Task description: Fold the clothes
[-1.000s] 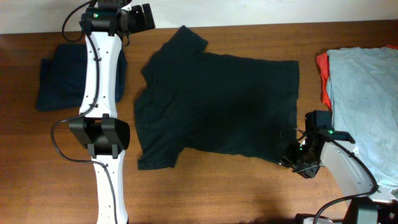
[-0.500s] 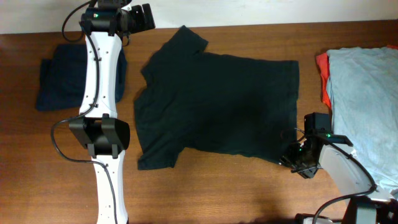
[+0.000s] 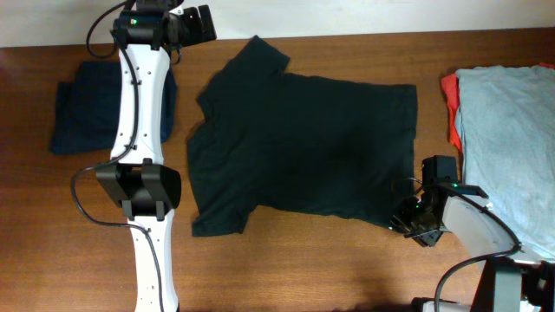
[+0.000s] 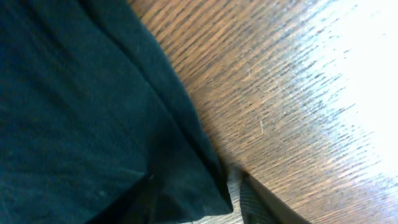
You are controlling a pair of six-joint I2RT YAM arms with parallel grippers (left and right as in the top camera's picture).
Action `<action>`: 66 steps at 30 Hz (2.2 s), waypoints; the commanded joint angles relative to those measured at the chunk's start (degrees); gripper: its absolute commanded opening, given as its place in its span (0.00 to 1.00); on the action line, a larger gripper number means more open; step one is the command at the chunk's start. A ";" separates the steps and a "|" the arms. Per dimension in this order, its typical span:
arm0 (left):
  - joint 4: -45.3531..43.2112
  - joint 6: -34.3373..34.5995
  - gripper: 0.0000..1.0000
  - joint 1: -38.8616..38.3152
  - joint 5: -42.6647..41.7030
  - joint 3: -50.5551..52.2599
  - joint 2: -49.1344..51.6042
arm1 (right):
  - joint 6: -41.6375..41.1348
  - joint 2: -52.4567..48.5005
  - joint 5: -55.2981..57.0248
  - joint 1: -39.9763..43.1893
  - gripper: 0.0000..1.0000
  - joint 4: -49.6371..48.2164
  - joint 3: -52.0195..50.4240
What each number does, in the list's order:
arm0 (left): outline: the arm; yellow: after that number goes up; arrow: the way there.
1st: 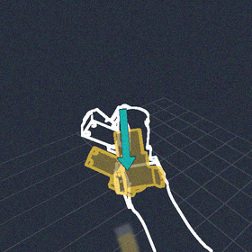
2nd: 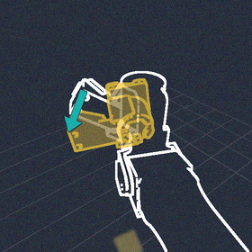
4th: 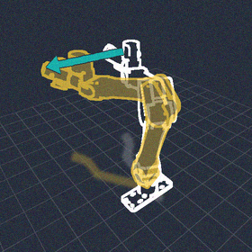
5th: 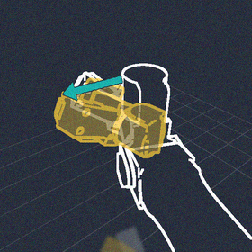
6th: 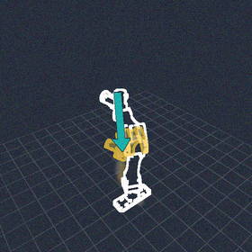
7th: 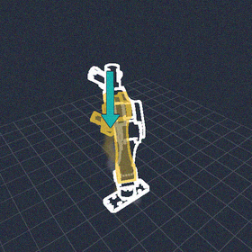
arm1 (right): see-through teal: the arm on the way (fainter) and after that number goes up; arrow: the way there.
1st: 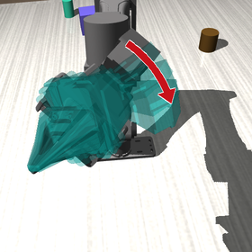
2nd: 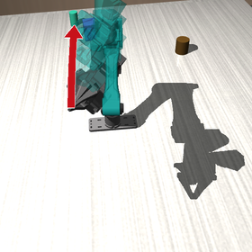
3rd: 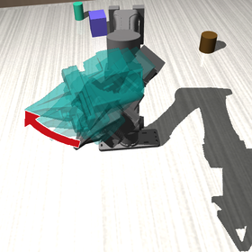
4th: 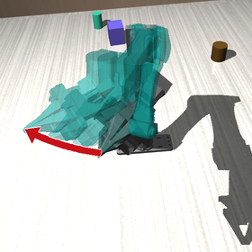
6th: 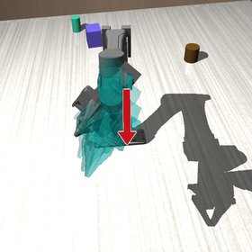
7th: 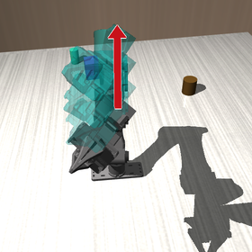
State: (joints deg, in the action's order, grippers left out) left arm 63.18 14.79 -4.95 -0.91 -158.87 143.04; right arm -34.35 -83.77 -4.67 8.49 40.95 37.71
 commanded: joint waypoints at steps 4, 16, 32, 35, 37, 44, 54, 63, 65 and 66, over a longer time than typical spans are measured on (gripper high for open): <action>-0.09 -0.04 0.99 -0.02 -0.20 -0.76 -0.33 | -0.66 -1.70 0.70 -0.17 0.15 -1.18 -0.55; -0.09 -0.04 0.99 -0.15 -0.22 -0.76 -0.33 | -0.63 -1.68 0.70 -0.17 0.04 -1.18 -0.55; -0.09 -0.04 0.99 -0.24 -0.20 -0.76 -0.33 | -0.39 -1.70 0.72 -0.17 0.04 -0.66 -0.55; -0.02 -0.04 0.99 -0.26 -0.50 -0.76 -0.33 | -0.42 -1.68 0.72 -0.17 0.05 -0.70 -0.55; 2.25 -0.09 0.99 -0.24 -0.63 -0.76 -0.33 | -0.42 -1.70 0.72 -0.17 0.06 -0.72 -0.55; 15.93 -1.95 0.99 0.00 -0.70 -0.76 -0.33 | -0.42 -1.68 0.85 -0.17 0.13 -0.72 -0.55; 29.77 -1.99 0.99 -0.17 -0.85 -0.76 -0.33 | -0.39 -1.70 0.85 -0.17 0.04 -0.74 -0.55; 33.55 -2.19 0.98 -0.26 -1.51 -0.55 -0.35 | 0.00 -1.68 0.87 -0.17 0.04 -0.74 -0.55; 33.55 -3.89 0.93 -0.59 -1.62 -0.55 -0.35 | 0.04 -1.70 0.90 -0.17 0.04 -0.72 -0.55; 33.55 -4.57 0.92 -0.81 -1.88 -0.50 -0.35 | 0.79 -1.68 0.87 -0.17 0.04 -0.74 -0.55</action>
State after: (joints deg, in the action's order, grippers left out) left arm 96.60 12.84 -5.19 -1.63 -158.91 143.04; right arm -34.35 -84.18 -5.23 8.49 39.94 37.91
